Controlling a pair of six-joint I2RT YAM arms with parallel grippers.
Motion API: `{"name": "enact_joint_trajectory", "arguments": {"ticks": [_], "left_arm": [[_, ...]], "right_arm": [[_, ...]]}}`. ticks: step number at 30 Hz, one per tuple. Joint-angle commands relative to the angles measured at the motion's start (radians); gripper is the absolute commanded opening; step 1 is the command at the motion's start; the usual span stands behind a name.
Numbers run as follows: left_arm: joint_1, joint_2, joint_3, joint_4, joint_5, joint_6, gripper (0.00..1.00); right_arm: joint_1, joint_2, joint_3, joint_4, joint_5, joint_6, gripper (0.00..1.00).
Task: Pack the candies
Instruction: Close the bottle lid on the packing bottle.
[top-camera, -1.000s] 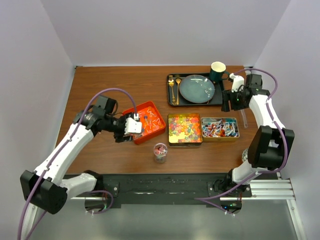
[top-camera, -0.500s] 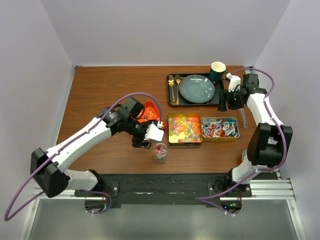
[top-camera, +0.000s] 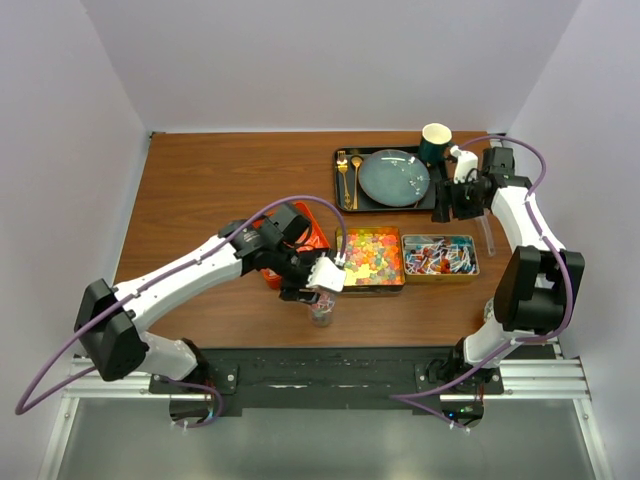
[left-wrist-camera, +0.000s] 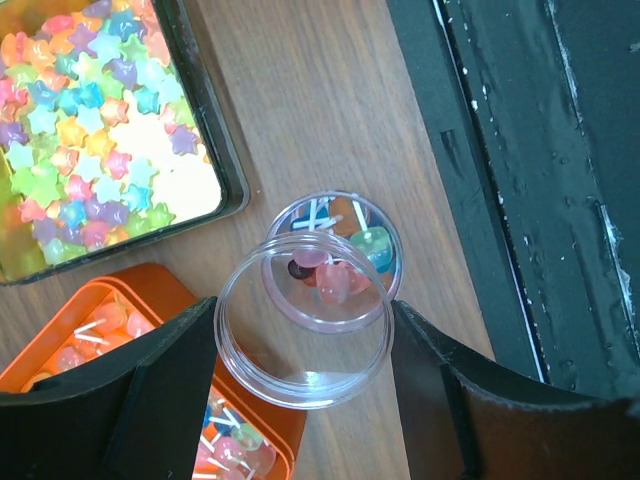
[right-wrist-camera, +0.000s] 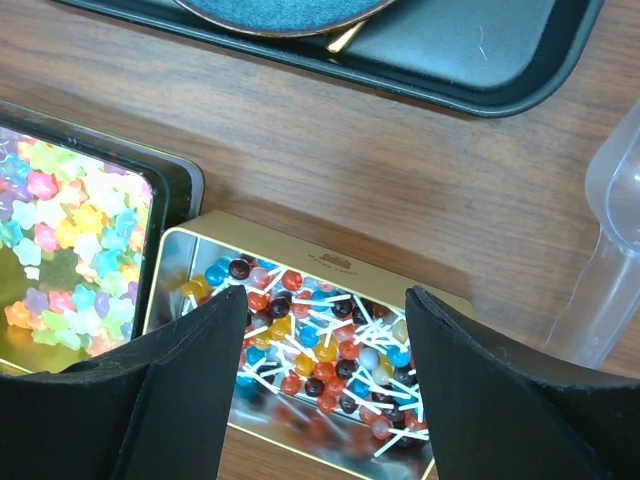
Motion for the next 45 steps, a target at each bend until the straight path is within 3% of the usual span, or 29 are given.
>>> {"name": "enact_joint_trajectory", "arguments": {"ticks": [1,21,23,24,29,36,40,45], "left_arm": [[-0.024,0.016,-0.013,0.043,0.025,-0.028,0.66],[-0.069,0.083,-0.004,0.089,0.022,-0.075,0.68],[-0.070,0.087,-0.001,0.092,0.017,-0.078,0.74],[-0.070,0.084,0.001,0.098,0.013,-0.078,0.98],[-0.069,0.036,-0.051,0.130,-0.033,-0.148,1.00],[-0.033,-0.244,-0.315,0.461,-0.081,-0.471,1.00],[0.003,-0.304,-0.441,0.598,-0.087,-0.709,1.00],[0.003,-0.390,-0.663,0.912,-0.211,-0.863,1.00]], "right_arm": [[0.006,0.000,0.035,0.009,-0.041,0.017,0.68],[0.006,-0.018,-0.028,0.018,-0.059,0.020,0.67],[0.006,-0.012,-0.028,0.019,-0.068,0.028,0.66],[0.006,-0.012,-0.028,0.021,-0.071,0.031,0.66],[0.004,-0.018,-0.020,-0.002,-0.073,0.011,0.67],[0.007,-0.006,0.056,-0.100,-0.047,-0.043,0.67],[0.012,0.011,0.141,-0.171,-0.010,-0.076,0.67],[0.047,0.043,0.224,-0.281,0.039,-0.122,0.67]]}}
